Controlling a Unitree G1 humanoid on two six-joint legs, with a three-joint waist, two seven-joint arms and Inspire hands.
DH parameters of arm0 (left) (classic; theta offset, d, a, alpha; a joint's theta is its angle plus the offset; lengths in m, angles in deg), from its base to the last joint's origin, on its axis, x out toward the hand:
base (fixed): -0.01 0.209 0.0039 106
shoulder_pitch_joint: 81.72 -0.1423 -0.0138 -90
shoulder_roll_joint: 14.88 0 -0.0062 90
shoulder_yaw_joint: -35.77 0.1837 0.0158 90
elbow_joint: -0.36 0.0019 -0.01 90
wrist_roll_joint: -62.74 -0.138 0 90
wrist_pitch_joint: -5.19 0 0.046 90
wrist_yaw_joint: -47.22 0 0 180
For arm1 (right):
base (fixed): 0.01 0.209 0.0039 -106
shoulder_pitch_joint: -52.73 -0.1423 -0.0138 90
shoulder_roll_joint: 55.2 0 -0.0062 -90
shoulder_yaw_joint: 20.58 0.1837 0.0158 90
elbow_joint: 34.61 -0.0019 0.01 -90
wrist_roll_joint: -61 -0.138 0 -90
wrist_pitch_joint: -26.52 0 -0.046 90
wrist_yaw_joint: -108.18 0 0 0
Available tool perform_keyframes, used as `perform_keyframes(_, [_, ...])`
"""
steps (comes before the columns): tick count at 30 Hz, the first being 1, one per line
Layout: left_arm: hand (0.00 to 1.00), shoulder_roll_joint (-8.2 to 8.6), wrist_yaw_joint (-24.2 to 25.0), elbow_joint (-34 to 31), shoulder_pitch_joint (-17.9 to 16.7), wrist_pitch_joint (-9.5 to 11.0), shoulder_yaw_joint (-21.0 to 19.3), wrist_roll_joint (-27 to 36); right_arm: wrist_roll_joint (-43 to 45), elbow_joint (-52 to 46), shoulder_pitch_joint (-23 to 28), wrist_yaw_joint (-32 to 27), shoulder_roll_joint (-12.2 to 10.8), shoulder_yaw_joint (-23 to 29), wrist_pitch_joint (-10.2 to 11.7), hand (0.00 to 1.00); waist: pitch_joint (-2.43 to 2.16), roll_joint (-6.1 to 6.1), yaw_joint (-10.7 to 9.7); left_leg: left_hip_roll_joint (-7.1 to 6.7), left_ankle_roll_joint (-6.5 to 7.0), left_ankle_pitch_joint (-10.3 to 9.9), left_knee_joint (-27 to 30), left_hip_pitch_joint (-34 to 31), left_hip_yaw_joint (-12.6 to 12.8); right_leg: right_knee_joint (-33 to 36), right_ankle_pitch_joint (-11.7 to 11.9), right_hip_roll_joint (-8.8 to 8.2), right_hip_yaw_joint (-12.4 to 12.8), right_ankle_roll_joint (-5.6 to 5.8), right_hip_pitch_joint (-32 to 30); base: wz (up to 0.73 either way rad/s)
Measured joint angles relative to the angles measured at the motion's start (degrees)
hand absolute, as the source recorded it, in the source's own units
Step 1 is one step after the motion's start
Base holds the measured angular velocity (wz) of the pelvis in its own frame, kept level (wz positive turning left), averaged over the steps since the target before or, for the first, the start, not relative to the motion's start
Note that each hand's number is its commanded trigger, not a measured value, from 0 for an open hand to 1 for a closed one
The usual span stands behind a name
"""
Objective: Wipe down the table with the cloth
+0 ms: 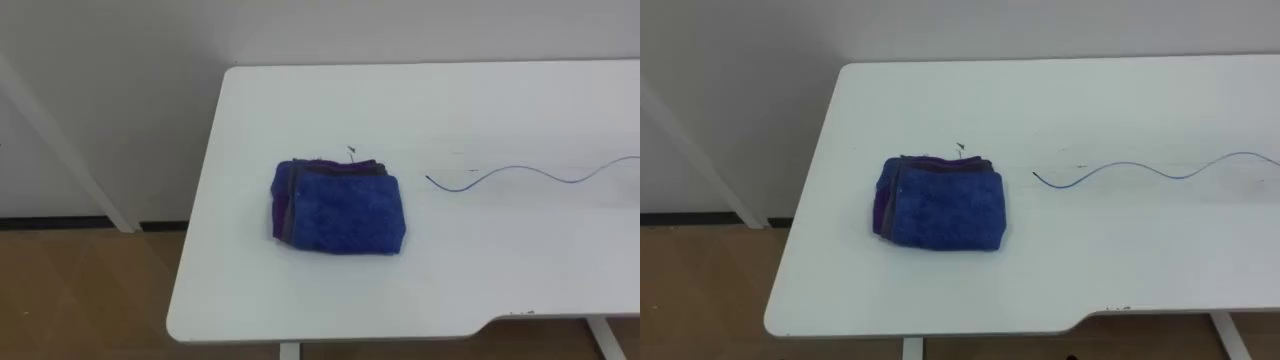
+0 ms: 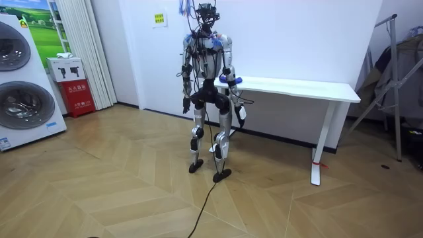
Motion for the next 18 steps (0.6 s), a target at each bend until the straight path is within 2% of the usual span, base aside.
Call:
perform_keyframes(7, [0.0,-0.02,0.0,-0.1,-0.1,0.0,-0.2,-0.5,-0.5,0.0,0.1,0.0,0.0,-0.1,0.0,0.0,0.01,0.04,0.5,0.01,0.0,0.0,0.1,0.0,-0.1,0.0,0.0,0.0,-0.1,0.0,0.0,0.0])
perform_keyframes(18, [0.0,-0.08,0.7,-0.7,-0.1,0.0,-0.2,-0.4,-0.3,0.2,0.1,0.8,0.0,0.0,-0.2,0.0,-0.15,-0.67,0.5,0.0,0.0,0.0,0.3,-0.1,0.0,0.1,0.0,0.0,0.1,0.0,0.0,0.0])
